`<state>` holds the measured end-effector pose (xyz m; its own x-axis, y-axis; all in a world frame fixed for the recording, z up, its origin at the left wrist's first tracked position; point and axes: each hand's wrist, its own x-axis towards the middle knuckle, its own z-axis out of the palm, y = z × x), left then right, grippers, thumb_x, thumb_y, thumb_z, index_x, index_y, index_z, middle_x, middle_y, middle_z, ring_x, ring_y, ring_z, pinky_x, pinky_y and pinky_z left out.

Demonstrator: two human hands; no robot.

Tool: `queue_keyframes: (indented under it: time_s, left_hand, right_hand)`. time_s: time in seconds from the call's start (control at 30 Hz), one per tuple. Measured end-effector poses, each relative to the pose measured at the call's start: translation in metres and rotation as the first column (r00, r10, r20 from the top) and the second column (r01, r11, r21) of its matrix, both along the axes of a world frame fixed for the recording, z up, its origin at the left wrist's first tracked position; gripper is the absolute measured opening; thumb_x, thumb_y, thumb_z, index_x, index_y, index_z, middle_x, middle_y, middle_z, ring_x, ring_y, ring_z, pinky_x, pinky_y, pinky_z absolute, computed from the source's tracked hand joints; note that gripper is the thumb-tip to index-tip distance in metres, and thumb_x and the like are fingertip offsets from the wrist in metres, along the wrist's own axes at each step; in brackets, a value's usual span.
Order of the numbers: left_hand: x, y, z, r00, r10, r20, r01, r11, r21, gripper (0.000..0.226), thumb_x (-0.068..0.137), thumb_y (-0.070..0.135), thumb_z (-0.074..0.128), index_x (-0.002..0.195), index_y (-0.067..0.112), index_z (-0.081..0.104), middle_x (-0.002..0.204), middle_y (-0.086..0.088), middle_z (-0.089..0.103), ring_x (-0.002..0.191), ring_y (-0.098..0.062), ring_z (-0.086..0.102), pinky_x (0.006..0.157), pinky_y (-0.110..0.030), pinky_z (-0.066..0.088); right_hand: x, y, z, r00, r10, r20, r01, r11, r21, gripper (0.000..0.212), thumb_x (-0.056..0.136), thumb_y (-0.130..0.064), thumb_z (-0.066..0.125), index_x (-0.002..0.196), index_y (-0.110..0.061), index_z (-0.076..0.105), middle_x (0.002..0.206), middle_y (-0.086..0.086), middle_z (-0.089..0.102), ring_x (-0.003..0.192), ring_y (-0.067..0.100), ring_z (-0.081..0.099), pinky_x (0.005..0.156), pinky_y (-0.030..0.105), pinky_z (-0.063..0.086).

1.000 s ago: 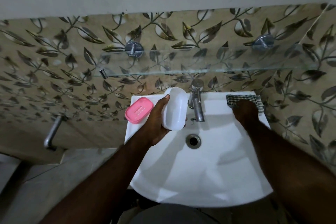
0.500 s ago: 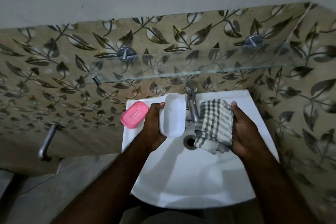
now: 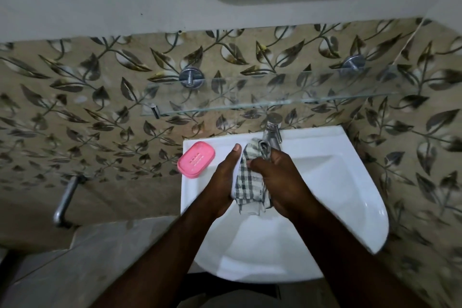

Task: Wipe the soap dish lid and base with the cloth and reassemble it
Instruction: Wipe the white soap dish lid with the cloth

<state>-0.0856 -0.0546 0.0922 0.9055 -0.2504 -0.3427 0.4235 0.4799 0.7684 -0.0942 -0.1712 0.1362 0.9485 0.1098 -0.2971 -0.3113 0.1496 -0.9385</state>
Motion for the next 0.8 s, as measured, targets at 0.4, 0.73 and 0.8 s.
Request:
queue_keyframes:
  time_s: [0.4,0.73,0.8]
  left_hand:
    - [-0.007,0.024,0.016,0.988,0.016,0.154,-0.001,0.995,-0.098,0.05,0.095,0.045,0.04,0.118,0.008,0.065,0.107,-0.011,0.073,0.098,-0.021,0.07,0.083,-0.03,0.056]
    - [-0.015,0.03,0.005,0.997,-0.062,0.035,0.065,0.994,-0.083,0.049,0.096,0.042,0.039,0.123,0.005,0.058,0.103,-0.013,0.074,0.091,-0.022,0.072,0.08,-0.033,0.059]
    - [-0.015,0.031,0.006,0.998,-0.014,0.058,0.019,0.996,-0.082,0.048,0.096,0.042,0.04,0.124,0.008,0.059,0.111,-0.012,0.073,0.1,-0.023,0.07,0.085,-0.034,0.058]
  right_hand:
    - [-0.007,0.035,0.018,0.998,-0.044,0.042,0.036,0.983,0.179,0.017,0.095,-0.003,0.051,0.097,-0.003,0.068,0.096,0.024,0.071,0.09,0.035,0.071,0.082,0.045,0.058]
    - [-0.024,0.03,0.015,0.998,0.033,0.05,-0.022,0.977,-0.212,0.011,0.086,0.002,0.051,0.082,0.006,0.061,0.073,0.018,0.062,0.067,0.026,0.064,0.063,0.032,0.051]
    - [-0.02,0.037,0.022,0.991,-0.067,0.119,0.079,0.992,-0.098,0.013,0.09,0.003,0.048,0.086,0.007,0.059,0.077,0.018,0.065,0.072,0.026,0.067,0.064,0.032,0.054]
